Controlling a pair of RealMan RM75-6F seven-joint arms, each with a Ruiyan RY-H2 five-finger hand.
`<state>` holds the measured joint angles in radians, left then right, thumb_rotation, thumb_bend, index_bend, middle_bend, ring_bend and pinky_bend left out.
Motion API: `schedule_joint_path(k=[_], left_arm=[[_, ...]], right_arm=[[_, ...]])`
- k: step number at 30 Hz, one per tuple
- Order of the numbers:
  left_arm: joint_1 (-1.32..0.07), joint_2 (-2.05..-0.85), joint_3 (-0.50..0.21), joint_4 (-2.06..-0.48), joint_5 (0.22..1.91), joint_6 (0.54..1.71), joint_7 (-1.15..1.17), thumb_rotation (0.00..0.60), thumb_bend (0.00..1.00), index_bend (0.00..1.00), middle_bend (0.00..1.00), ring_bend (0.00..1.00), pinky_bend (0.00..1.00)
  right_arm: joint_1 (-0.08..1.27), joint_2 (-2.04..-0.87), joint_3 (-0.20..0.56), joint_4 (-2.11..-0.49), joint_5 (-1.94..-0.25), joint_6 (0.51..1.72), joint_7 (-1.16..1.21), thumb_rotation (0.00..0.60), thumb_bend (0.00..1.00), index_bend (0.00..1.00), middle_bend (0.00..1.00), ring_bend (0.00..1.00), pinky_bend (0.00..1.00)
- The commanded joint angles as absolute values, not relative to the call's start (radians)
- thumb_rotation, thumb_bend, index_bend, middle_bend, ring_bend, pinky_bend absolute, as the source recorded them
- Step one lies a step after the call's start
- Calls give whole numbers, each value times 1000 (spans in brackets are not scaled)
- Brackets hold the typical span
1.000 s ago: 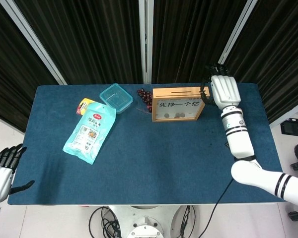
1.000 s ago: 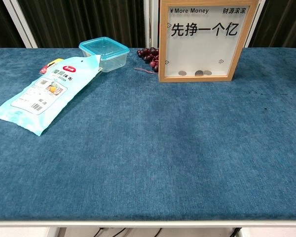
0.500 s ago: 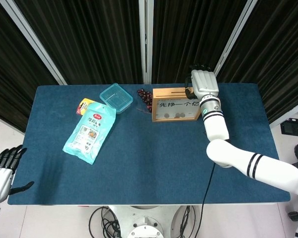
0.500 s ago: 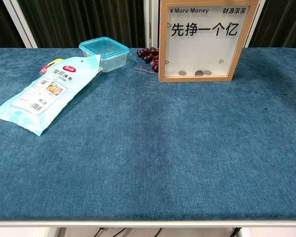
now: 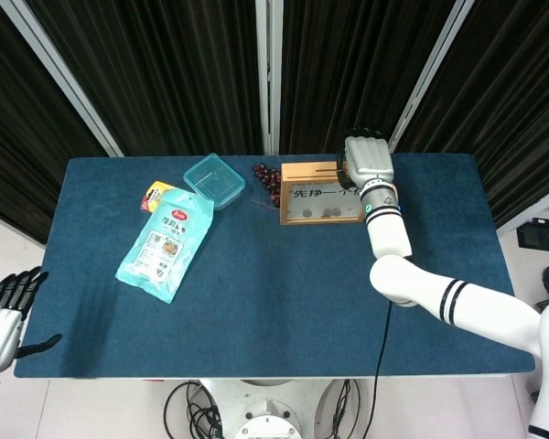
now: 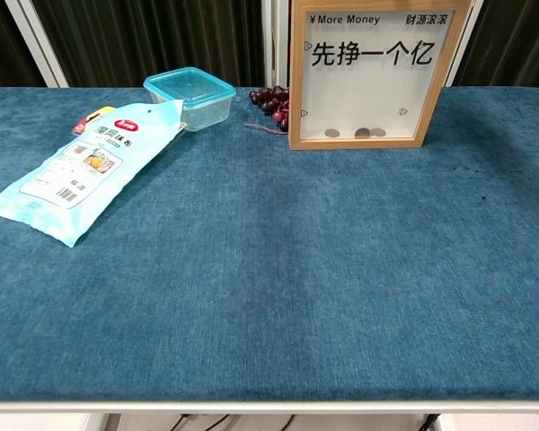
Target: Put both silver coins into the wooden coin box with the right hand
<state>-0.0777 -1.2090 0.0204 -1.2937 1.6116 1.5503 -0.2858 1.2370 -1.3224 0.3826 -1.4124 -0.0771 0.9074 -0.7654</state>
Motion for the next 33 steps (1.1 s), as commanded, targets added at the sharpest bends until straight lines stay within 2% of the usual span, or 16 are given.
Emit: schedule_joint_path(k=[1, 22, 24, 30, 31, 33], left_arm=[[-77, -1209, 20, -1293, 1611, 1550, -287, 600, 36, 0, 0, 0, 0], [-79, -1209, 18, -1283, 1604, 1545, -299, 600, 36, 0, 0, 0, 0], [-79, -1209, 18, -1283, 1604, 1545, -299, 600, 36, 0, 0, 0, 0], [-80, -1207, 18, -1287, 1605, 1546, -297, 600, 36, 0, 0, 0, 0], [-80, -1206, 18, -1287, 1605, 1546, -297, 600, 36, 0, 0, 0, 0], [-80, -1204, 18, -1290, 1605, 1546, -297, 600, 36, 0, 0, 0, 0]], right_arm=[[1240, -1326, 378, -1406, -79, 909, -763, 600, 372, 784, 124, 0, 0], [1254, -1345, 364, -1376, -76, 905, -749, 600, 372, 770, 121, 0, 0], [1253, -1343, 362, -1378, -74, 902, -750, 600, 369, 704, 113, 0, 0], [1250, -1333, 358, -1387, -75, 886, -743, 600, 346, 217, 44, 0, 0], [1250, -1331, 357, -1389, -77, 884, -742, 600, 343, 148, 30, 0, 0], [1249, -1328, 356, -1393, -83, 885, -738, 600, 340, 77, 17, 0, 0]])
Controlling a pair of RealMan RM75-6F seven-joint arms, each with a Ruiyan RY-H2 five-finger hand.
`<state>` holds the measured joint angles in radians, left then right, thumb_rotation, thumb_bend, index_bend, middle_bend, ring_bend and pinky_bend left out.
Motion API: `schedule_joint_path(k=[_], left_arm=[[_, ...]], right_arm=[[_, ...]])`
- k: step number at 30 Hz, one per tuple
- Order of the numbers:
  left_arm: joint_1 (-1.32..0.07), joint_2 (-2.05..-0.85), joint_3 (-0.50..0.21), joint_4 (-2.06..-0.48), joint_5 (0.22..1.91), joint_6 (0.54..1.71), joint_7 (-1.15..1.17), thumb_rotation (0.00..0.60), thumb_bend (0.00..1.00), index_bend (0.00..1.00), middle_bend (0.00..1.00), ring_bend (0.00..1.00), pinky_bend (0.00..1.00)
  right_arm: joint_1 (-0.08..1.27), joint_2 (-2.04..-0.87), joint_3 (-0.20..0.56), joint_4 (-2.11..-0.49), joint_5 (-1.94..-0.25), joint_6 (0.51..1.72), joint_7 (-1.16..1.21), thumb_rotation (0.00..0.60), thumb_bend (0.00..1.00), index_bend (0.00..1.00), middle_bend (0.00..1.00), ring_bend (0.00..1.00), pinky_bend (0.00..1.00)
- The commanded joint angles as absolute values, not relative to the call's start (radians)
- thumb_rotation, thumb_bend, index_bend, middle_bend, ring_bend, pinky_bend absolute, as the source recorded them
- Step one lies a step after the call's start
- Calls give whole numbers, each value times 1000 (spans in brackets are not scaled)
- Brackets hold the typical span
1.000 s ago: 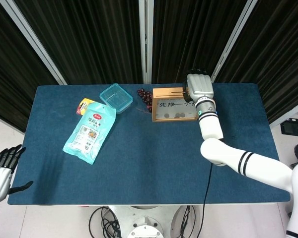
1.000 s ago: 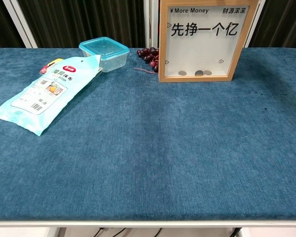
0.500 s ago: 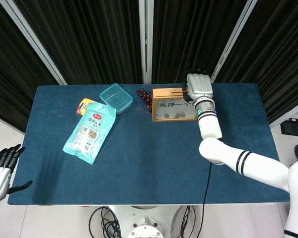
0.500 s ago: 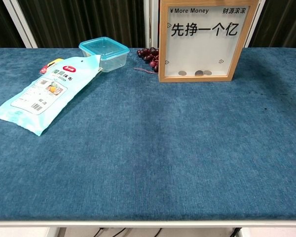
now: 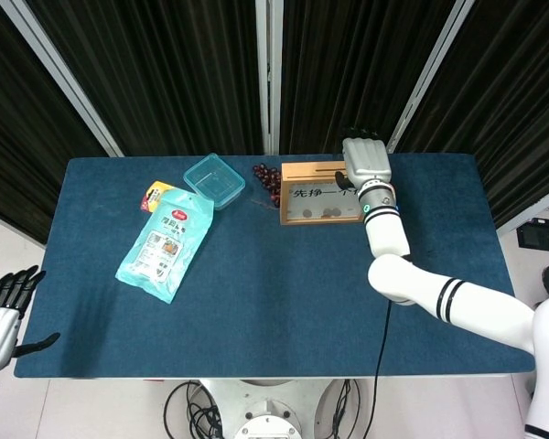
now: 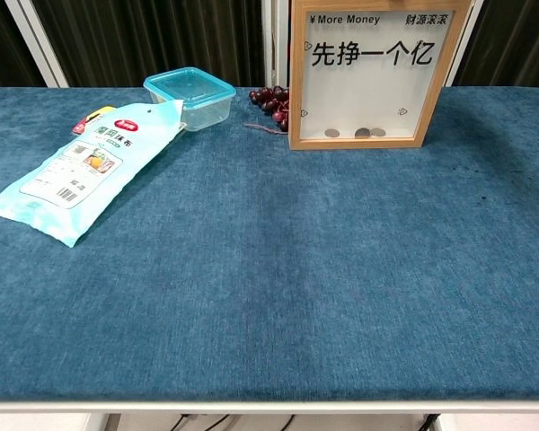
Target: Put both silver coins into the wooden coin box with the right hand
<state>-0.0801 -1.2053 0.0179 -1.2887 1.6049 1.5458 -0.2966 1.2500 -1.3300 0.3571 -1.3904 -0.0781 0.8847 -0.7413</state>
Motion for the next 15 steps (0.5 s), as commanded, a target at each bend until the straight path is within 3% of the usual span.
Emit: schedule_joint_path(k=[1, 10, 15], left_arm=[[-80, -1203, 18, -1292, 1604, 1545, -296, 600, 36, 0, 0, 0, 0], [-81, -1194, 17, -1313, 1608, 1549, -278, 600, 36, 0, 0, 0, 0], [-80, -1190, 14, -1325, 1611, 1559, -271, 600, 36, 0, 0, 0, 0]], right_arm=[[1248, -1327, 356, -1395, -87, 886, -734, 600, 339, 40, 11, 0, 0], [1207, -1270, 369, -1465, -160, 911, -666, 600, 338, 0, 2, 0, 0], [1075, -1133, 349, -1675, -362, 1032, -567, 600, 336, 0, 0, 0, 0]])
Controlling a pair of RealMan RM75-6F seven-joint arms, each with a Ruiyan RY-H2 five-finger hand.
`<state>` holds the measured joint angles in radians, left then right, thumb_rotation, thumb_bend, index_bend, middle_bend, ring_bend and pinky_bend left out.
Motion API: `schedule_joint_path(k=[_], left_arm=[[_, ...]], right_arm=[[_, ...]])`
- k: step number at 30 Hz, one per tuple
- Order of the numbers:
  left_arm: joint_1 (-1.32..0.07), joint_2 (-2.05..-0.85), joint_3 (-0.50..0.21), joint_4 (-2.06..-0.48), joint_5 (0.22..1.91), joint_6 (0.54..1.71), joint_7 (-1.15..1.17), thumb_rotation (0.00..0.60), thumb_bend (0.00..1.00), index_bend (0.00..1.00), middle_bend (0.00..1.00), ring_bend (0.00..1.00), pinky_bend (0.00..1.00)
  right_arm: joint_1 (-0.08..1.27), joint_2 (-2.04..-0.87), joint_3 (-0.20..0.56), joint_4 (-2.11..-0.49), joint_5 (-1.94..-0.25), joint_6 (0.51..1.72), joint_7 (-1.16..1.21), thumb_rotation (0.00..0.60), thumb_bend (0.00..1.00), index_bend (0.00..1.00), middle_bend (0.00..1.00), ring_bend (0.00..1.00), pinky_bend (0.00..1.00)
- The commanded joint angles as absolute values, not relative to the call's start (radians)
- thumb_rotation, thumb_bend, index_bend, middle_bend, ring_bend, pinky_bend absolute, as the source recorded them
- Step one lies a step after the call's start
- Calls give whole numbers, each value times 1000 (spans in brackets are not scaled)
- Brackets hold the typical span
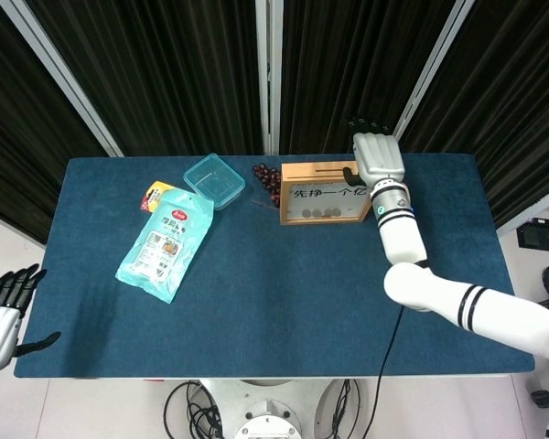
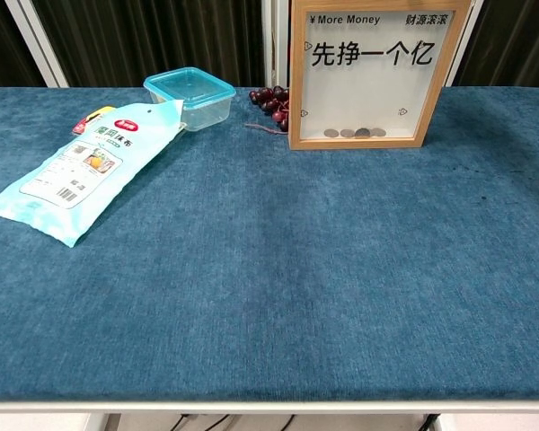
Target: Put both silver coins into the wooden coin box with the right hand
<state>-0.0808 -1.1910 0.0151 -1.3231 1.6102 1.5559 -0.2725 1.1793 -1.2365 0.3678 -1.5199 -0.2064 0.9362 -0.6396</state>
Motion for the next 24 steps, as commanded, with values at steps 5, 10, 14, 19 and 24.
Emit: schedule_joint_path(k=[5, 10, 14, 19, 24], left_arm=[[-79, -1192, 10, -1333, 1613, 1570, -268, 600, 35, 0, 0, 0, 0], [-79, -1191, 10, -1352, 1624, 1580, -239, 600, 35, 0, 0, 0, 0], [-88, -1200, 1, -1355, 1602, 1551, -170, 600, 35, 0, 0, 0, 0], [-106, -1228, -12, -1354, 1579, 1514, -119, 600, 35, 0, 0, 0, 0], [-120, -1246, -16, -1359, 1593, 1514, -102, 600, 35, 0, 0, 0, 0]], right_arm=[[763, -1031, 161, -1896, -825, 1362, -421, 600, 331, 0, 0, 0, 0], [462, -1076, -88, -1825, -1171, 1623, -295, 600, 327, 0, 0, 0, 0], [276, -1161, -207, -1665, -1284, 1707, -186, 600, 294, 0, 0, 0, 0], [146, -1248, -239, -1518, -1350, 1765, -130, 600, 278, 0, 0, 0, 0], [93, -1288, -220, -1472, -1392, 1770, -120, 600, 279, 0, 0, 0, 0]])
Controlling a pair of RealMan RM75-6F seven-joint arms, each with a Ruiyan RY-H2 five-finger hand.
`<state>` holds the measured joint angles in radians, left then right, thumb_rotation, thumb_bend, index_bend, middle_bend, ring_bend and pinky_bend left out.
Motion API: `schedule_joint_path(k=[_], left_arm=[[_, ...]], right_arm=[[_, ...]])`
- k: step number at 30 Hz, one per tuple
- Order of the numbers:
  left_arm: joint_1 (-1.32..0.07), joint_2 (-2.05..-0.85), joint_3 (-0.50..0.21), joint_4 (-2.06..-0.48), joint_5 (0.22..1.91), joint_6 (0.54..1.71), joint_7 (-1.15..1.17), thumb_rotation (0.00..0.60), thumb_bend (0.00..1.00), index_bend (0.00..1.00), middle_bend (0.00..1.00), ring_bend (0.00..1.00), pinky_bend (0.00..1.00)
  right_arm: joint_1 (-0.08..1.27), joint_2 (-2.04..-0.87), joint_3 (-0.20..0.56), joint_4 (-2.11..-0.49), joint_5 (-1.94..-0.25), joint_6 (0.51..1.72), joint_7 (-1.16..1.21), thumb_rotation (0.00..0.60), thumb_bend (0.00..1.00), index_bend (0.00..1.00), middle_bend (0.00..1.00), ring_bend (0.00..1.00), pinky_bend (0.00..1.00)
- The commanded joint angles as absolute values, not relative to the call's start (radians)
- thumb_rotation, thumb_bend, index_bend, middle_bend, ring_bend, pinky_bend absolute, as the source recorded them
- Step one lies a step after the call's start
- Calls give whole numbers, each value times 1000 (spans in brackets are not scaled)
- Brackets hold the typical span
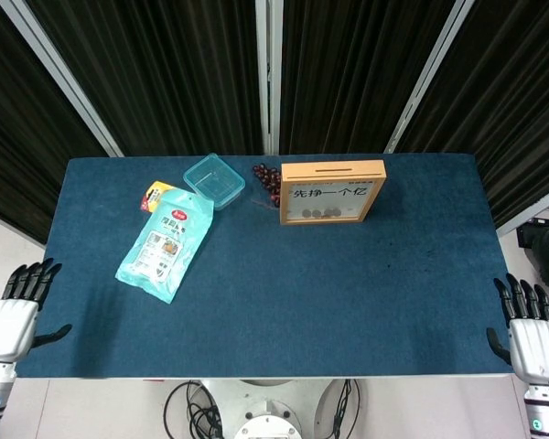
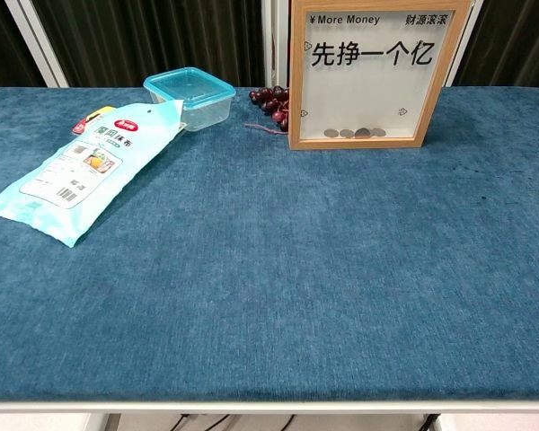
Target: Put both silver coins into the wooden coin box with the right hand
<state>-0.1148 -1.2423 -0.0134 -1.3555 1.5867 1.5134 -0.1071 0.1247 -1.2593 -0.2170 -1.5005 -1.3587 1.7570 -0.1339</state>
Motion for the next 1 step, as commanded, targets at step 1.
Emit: schedule_joint_path(k=[1], left_arm=[[-122, -1247, -17, -1361, 1595, 1516, -99, 600, 35, 0, 0, 0, 0]], right_arm=[[90, -1289, -214, -1472, -1398, 1768, -116, 600, 281, 0, 0, 0, 0]])
